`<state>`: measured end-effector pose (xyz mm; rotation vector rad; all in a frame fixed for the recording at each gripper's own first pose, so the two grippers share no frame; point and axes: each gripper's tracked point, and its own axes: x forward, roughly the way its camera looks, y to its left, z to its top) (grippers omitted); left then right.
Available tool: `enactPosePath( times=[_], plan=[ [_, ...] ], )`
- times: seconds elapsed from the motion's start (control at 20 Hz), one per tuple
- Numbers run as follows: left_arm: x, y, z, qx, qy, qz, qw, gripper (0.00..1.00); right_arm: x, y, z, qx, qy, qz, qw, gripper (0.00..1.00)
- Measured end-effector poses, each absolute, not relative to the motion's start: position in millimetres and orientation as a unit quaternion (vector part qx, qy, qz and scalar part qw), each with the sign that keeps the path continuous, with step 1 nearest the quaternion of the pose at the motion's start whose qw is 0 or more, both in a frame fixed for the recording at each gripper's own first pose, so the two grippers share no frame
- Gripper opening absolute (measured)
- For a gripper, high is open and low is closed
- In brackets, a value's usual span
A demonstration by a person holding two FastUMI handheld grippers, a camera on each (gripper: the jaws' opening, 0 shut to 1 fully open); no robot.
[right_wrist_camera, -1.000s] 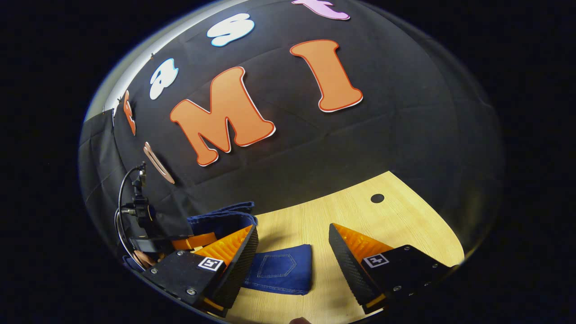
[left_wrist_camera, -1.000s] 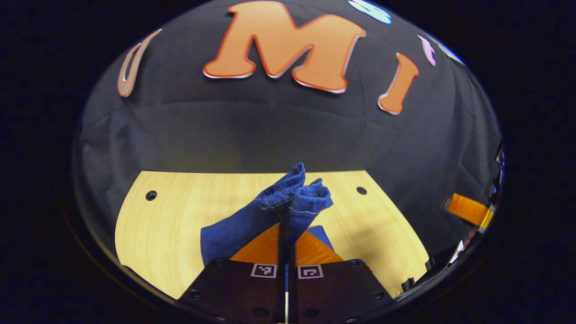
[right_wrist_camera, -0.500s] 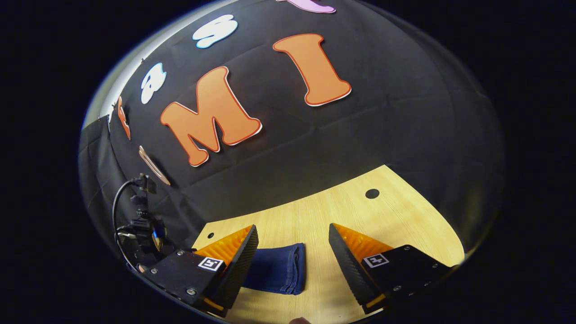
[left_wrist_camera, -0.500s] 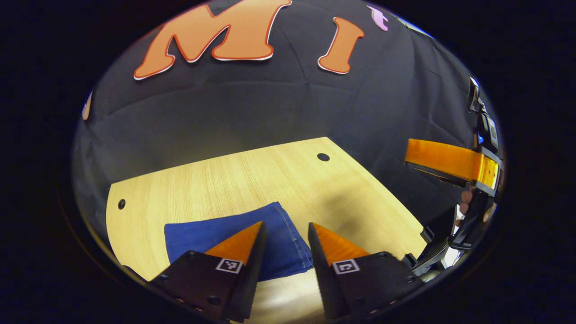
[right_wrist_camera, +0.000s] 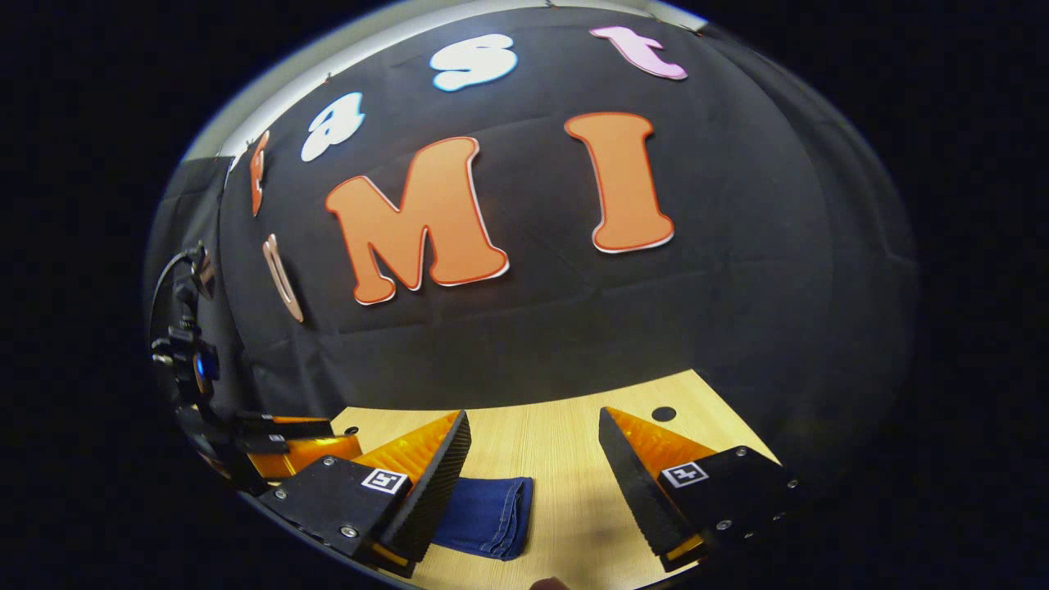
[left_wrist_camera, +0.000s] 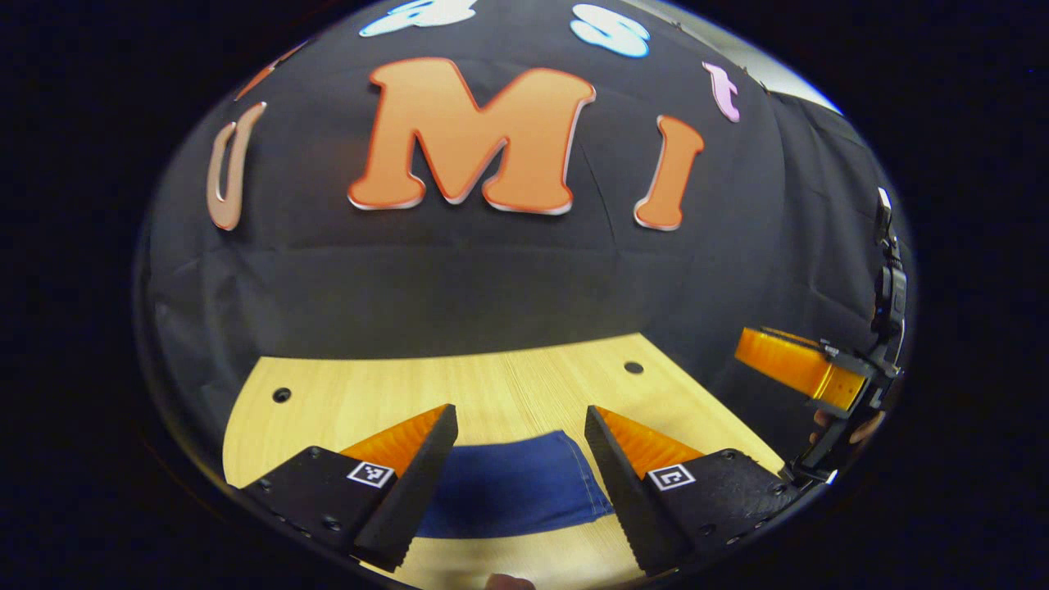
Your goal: Grasp the waist and the cuffs of the jeans and fold them to make the two legs overlap; first hold the waist and fold one-third of the jeans toward the cuffs, then hold the cuffs and fold the remaining one-third in the same direction to finish folding.
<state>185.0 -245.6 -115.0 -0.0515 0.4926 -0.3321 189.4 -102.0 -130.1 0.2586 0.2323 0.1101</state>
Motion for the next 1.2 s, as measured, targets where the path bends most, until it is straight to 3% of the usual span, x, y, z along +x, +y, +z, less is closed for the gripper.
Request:
enactPosePath(
  times=[0.5,0.55,0.75,0.8,0.85,1.2],
  plan=[
    [160,-170,-9,-0.011,0.059,-0.065,0.996,0.97,188,-29,-85,0.1,0.041,0.098,0.989,0.96],
    [155,-162,-7,-0.001,0.053,-0.056,0.997,0.97,188,-24,-82,0.097,0.034,0.1,0.99,1.0],
    [142,-147,-2,0.002,0.036,-0.03,0.999,0.97,188,-4,-82,0.086,0.032,0.106,0.99,0.96],
    [145,-144,-5,0.001,0.039,-0.025,0.999,0.99,187,2,-82,0.087,0.031,0.108,0.99,1.0],
    [143,-142,-10,-0.005,0.043,-0.019,0.999,0.97,187,7,-80,0.09,0.028,0.112,0.989,0.96],
    [139,-125,-16,-0.024,0.038,-0.006,0.999,0.96,182,47,-76,0.087,0.019,0.137,0.987,0.96]
  ],
)
